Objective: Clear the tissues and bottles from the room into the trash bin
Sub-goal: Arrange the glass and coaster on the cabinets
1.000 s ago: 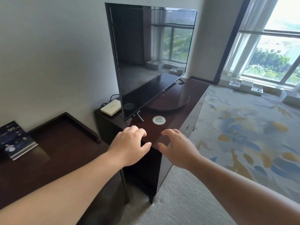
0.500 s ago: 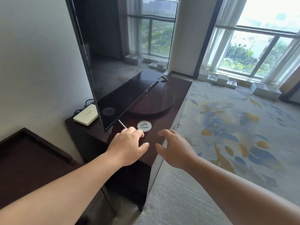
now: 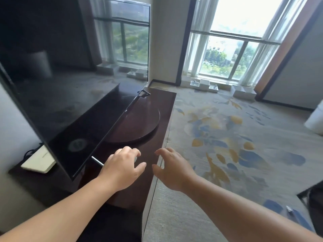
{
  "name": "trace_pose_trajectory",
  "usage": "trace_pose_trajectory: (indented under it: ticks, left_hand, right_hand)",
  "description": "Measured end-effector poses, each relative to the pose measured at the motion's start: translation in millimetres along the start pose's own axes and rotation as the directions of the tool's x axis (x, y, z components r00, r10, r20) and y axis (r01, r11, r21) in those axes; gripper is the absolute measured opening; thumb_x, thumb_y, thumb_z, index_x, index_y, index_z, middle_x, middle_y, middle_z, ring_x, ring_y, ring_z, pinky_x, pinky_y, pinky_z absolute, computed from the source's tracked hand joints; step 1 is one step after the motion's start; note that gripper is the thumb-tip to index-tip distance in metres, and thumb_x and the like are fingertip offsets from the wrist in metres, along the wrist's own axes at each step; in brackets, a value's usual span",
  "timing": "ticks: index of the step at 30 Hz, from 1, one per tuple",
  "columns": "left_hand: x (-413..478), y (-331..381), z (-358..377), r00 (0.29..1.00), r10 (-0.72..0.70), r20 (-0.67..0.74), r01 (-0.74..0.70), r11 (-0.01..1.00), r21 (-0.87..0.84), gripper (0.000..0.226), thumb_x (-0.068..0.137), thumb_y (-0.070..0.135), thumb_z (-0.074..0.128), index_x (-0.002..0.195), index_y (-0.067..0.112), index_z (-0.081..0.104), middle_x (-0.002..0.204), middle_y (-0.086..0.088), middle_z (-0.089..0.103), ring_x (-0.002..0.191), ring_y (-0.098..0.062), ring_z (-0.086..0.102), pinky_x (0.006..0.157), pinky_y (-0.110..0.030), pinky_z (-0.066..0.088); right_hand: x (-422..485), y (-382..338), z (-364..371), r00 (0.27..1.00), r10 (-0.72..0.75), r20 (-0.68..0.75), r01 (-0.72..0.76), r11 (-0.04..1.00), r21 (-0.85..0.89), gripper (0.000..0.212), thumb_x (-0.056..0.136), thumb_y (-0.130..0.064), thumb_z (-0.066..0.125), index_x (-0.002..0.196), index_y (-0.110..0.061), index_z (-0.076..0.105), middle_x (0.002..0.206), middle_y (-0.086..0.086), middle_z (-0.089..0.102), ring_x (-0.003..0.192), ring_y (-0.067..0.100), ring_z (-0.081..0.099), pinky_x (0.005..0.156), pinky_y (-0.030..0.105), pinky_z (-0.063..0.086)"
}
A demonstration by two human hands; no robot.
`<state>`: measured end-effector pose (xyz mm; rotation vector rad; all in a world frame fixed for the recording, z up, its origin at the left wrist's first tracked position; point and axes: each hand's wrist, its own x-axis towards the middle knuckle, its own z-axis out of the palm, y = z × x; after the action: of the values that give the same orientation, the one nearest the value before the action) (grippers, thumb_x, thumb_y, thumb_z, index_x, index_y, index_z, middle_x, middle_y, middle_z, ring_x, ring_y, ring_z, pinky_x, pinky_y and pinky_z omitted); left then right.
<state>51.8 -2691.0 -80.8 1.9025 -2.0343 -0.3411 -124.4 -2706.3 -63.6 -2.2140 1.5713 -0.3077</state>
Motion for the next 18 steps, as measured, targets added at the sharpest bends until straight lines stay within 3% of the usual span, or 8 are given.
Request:
trace_pose_trajectory:
  ticks: [18]
  left_hand:
    - [130,-32,76,0.953,-0.290,0.089,0.283,0.955,0.089,0.047,0.088,0.051,0.048,0.130,0.030,0.045,0.119,0.011,0.050,0.113,-0.012,0.048,0.093,-0.031,0.042]
  right_hand:
    - [145,86,-17,0.989,-0.082,0.125,0.075,0.995,0.061,0.052,0.091,-0.043,0.049,0.139,-0.027,0.042,0.141,-0.006,0.043,0.129,0.018,0.041,0.103,0.034,0.040]
